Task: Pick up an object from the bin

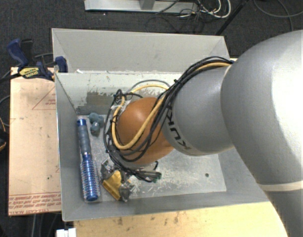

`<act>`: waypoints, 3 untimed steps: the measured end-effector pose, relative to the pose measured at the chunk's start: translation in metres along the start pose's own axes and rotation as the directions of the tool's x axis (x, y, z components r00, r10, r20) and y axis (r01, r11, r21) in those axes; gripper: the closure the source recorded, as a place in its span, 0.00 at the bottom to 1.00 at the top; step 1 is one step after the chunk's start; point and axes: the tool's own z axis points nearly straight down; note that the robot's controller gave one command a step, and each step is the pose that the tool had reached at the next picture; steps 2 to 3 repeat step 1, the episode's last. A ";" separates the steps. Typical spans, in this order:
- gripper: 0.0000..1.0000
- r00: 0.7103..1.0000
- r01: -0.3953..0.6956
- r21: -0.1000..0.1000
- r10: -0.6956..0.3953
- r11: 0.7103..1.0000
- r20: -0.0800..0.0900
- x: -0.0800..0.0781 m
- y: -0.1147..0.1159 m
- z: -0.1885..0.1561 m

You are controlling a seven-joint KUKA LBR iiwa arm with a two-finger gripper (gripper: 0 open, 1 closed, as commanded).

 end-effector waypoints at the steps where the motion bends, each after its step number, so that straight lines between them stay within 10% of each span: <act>1: 1.00 1.000 -0.005 0.001 0.005 1.000 -0.002 0.007 -0.025 -0.123; 3: 1.00 1.000 -0.005 0.001 0.005 1.000 -0.002 0.007 -0.025 -0.123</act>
Offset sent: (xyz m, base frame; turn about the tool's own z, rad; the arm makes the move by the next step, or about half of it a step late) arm 0.0075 -0.0238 0.1189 0.0005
